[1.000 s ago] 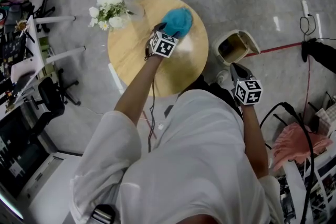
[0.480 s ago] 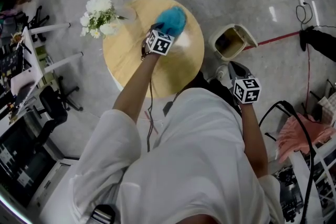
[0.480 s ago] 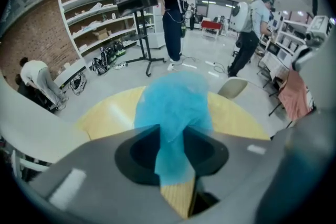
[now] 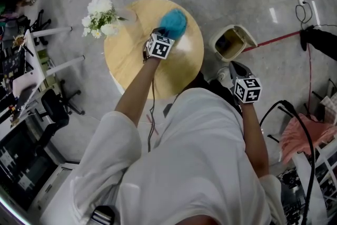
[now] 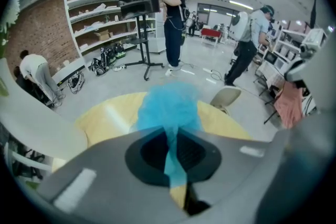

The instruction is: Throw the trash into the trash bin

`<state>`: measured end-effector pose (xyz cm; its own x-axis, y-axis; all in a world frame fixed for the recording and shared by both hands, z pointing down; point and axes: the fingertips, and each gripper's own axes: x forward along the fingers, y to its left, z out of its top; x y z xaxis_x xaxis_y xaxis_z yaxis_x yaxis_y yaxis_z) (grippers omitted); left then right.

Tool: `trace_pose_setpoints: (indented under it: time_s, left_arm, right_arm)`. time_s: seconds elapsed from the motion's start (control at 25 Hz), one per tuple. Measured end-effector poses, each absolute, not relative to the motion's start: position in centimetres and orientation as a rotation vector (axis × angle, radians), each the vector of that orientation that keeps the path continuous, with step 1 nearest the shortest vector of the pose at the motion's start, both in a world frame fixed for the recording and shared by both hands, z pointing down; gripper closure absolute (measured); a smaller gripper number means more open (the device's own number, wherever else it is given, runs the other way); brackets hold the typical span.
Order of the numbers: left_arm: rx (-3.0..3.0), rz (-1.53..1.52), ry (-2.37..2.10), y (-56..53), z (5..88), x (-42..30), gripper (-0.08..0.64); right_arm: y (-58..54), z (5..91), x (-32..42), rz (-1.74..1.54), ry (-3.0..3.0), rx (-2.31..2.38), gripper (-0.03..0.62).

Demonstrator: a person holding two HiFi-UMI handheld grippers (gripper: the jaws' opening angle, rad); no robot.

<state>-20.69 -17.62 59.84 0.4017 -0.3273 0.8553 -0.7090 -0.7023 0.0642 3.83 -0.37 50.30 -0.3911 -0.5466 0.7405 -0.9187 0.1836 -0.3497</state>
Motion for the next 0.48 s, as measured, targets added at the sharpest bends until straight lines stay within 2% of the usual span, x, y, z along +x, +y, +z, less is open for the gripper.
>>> trace_pose_setpoints:
  time_s: [0.48]
  left_arm:
    - [2.292,1.212,-0.837,-14.6,57.3,-17.4,0.552]
  right_arm:
    - [1.5,50.0,5.1,1.102,-2.020,1.427,0.592]
